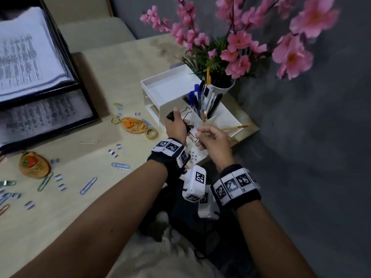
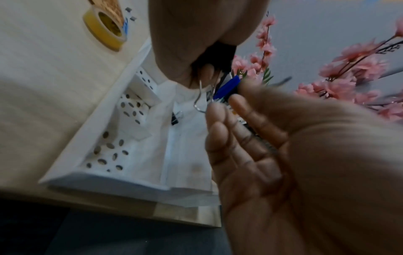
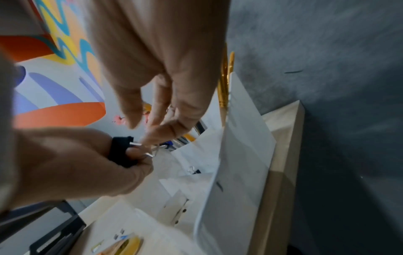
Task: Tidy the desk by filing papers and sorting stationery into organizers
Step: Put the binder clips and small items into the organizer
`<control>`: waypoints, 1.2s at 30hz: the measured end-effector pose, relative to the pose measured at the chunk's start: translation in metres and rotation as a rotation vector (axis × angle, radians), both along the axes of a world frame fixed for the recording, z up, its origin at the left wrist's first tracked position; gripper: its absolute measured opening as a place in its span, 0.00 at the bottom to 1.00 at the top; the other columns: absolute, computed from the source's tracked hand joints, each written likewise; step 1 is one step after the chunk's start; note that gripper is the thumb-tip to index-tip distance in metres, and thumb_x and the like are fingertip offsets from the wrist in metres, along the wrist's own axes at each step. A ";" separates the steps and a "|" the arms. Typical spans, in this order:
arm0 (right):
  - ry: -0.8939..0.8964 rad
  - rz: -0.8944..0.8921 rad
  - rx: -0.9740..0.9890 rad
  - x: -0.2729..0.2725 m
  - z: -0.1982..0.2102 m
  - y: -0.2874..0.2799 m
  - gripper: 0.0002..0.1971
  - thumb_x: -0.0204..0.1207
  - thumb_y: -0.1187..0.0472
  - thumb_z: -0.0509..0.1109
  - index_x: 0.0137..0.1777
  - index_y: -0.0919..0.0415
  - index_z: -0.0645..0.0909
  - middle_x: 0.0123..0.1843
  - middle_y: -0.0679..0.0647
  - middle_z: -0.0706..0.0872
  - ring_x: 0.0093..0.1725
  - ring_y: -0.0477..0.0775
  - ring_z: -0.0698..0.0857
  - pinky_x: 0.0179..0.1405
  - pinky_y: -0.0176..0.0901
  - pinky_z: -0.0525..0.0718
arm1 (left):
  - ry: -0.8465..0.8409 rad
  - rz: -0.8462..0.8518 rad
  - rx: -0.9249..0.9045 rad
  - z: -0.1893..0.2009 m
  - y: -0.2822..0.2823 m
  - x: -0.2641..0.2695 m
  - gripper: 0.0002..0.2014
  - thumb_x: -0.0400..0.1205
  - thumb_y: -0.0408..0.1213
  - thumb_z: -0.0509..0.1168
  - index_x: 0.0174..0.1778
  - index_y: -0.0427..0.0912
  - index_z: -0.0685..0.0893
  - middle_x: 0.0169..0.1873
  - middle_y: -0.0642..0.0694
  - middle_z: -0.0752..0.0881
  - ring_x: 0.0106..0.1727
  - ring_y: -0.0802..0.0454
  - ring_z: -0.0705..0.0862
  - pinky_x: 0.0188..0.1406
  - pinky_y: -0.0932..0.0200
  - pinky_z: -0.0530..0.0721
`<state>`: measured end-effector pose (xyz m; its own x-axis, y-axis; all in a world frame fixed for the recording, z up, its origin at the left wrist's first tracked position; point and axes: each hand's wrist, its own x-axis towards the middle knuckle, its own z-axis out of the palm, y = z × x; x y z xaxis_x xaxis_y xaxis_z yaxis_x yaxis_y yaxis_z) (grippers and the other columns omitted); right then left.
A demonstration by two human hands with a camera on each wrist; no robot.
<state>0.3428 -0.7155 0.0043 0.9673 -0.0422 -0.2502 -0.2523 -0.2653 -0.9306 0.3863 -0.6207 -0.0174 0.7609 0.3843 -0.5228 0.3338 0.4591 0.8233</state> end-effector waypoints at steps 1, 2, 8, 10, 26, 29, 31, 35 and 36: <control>0.001 -0.023 0.009 0.002 -0.002 0.000 0.08 0.76 0.70 0.67 0.39 0.58 0.81 0.32 0.51 0.82 0.29 0.45 0.80 0.30 0.33 0.78 | 0.002 -0.018 -0.011 -0.002 -0.001 0.002 0.19 0.86 0.49 0.51 0.62 0.37 0.71 0.26 0.47 0.78 0.26 0.52 0.74 0.26 0.61 0.72; 0.007 -0.041 0.019 0.005 -0.003 0.000 0.11 0.76 0.72 0.67 0.36 0.57 0.80 0.31 0.52 0.81 0.29 0.45 0.80 0.30 0.33 0.79 | 0.009 -0.042 -0.024 -0.004 -0.002 0.004 0.21 0.87 0.50 0.50 0.65 0.36 0.69 0.27 0.46 0.78 0.27 0.51 0.75 0.28 0.60 0.75; 0.030 -0.046 -0.060 0.018 -0.006 0.007 0.04 0.75 0.68 0.69 0.40 0.59 0.81 0.34 0.48 0.81 0.34 0.47 0.80 0.37 0.39 0.82 | 0.087 -0.011 -0.047 -0.007 -0.011 0.009 0.25 0.86 0.50 0.50 0.69 0.34 0.67 0.31 0.44 0.80 0.43 0.45 0.81 0.65 0.42 0.81; 0.045 -0.074 -0.113 0.021 -0.009 0.003 0.04 0.74 0.64 0.72 0.47 0.59 0.82 0.37 0.45 0.81 0.41 0.47 0.81 0.47 0.43 0.82 | 0.090 0.008 -0.083 -0.008 -0.009 0.013 0.28 0.84 0.53 0.50 0.69 0.31 0.67 0.39 0.35 0.84 0.46 0.39 0.84 0.60 0.44 0.81; -0.126 0.041 -0.588 0.033 -0.001 -0.029 0.07 0.77 0.66 0.67 0.43 0.68 0.86 0.39 0.62 0.88 0.40 0.55 0.81 0.42 0.36 0.73 | 0.163 -0.519 0.061 -0.011 0.039 0.014 0.19 0.81 0.46 0.64 0.62 0.38 0.78 0.53 0.48 0.81 0.48 0.52 0.78 0.50 0.60 0.76; -0.108 0.132 -0.758 0.034 0.001 -0.027 0.08 0.78 0.65 0.66 0.48 0.68 0.86 0.46 0.64 0.89 0.46 0.59 0.83 0.44 0.37 0.72 | 0.126 -0.646 0.062 -0.005 0.055 0.013 0.06 0.80 0.27 0.65 0.40 0.41 0.78 0.38 0.44 0.82 0.33 0.56 0.79 0.32 0.68 0.79; -0.083 0.184 -0.807 0.033 0.003 -0.022 0.09 0.79 0.64 0.64 0.49 0.67 0.85 0.48 0.64 0.88 0.51 0.62 0.84 0.46 0.41 0.76 | 0.072 -0.696 0.205 -0.002 0.056 0.016 0.12 0.77 0.21 0.65 0.36 0.42 0.75 0.34 0.43 0.83 0.32 0.54 0.83 0.30 0.65 0.83; -0.028 0.247 -0.929 0.033 0.007 -0.013 0.10 0.82 0.64 0.60 0.53 0.68 0.82 0.54 0.65 0.86 0.55 0.65 0.83 0.44 0.44 0.73 | -0.035 -0.884 0.786 0.005 0.045 0.030 0.05 0.77 0.27 0.68 0.46 0.38 0.83 0.41 0.41 0.87 0.43 0.49 0.85 0.46 0.57 0.83; -0.007 0.260 -0.964 0.033 0.008 -0.012 0.10 0.82 0.64 0.60 0.55 0.68 0.81 0.55 0.65 0.85 0.57 0.65 0.83 0.44 0.44 0.71 | -0.058 -0.914 0.924 0.002 0.042 0.036 0.05 0.77 0.29 0.69 0.48 0.38 0.86 0.46 0.41 0.88 0.50 0.47 0.86 0.53 0.57 0.81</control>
